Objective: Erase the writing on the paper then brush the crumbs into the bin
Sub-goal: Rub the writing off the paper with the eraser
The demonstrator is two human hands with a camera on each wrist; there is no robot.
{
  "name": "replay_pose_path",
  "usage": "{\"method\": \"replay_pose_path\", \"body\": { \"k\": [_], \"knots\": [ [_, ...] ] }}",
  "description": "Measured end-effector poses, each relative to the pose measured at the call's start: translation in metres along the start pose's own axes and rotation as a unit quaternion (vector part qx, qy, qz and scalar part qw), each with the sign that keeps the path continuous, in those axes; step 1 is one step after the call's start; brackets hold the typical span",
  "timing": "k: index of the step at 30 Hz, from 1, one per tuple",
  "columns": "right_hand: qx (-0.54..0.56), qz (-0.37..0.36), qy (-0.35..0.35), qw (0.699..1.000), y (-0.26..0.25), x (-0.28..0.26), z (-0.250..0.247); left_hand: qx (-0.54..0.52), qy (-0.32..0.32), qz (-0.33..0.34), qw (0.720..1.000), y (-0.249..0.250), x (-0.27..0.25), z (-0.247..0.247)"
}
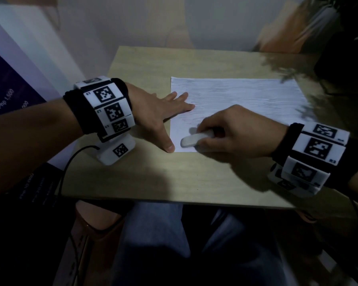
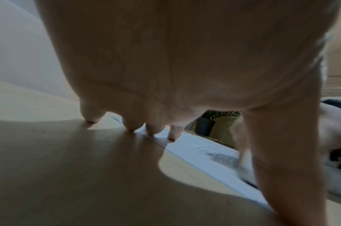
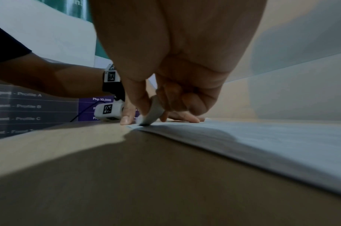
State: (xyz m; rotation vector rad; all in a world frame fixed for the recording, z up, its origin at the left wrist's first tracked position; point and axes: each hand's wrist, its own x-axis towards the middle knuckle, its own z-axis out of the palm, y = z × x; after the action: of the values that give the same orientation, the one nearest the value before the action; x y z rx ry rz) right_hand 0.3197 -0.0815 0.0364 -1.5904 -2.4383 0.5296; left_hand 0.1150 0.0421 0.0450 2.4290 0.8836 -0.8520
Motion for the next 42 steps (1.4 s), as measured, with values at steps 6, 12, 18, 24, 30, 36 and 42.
{"method": "replay_pose_path", "body": {
  "k": [6,12,18,24,30,36,42],
  "knots": [
    [0.013,-0.008,-0.024,1.0,-0.003,0.0,0.003,-0.004,-0.002,0.0,1.0,-0.001,0.001,0.0],
    [-0.028,-0.024,0.022,0.999,-0.004,0.008,0.005,-0.004,-0.003,-0.002,1.0,-0.001,0.0,0.001],
    [-0.037,0.02,0.083,0.996,-0.001,0.014,0.0,-0.01,-0.006,0.008,1.0,-0.003,0.001,0.001],
    [-0.002,-0.014,0.022,1.0,-0.007,0.009,-0.002,0.022,0.008,-0.002,1.0,0.005,-0.001,0.003],
    [0.0,0.02,0.065,0.998,-0.004,0.007,-0.009,0.028,0.013,-0.01,0.999,0.009,-0.002,0.003],
    [0.009,0.035,0.063,0.997,0.003,0.004,-0.01,0.028,0.011,-0.01,0.999,0.009,-0.003,0.002],
    [0.048,-0.016,-0.002,0.999,-0.004,-0.005,-0.008,0.029,0.011,-0.01,0.999,0.008,-0.003,0.003]
  ]
}}
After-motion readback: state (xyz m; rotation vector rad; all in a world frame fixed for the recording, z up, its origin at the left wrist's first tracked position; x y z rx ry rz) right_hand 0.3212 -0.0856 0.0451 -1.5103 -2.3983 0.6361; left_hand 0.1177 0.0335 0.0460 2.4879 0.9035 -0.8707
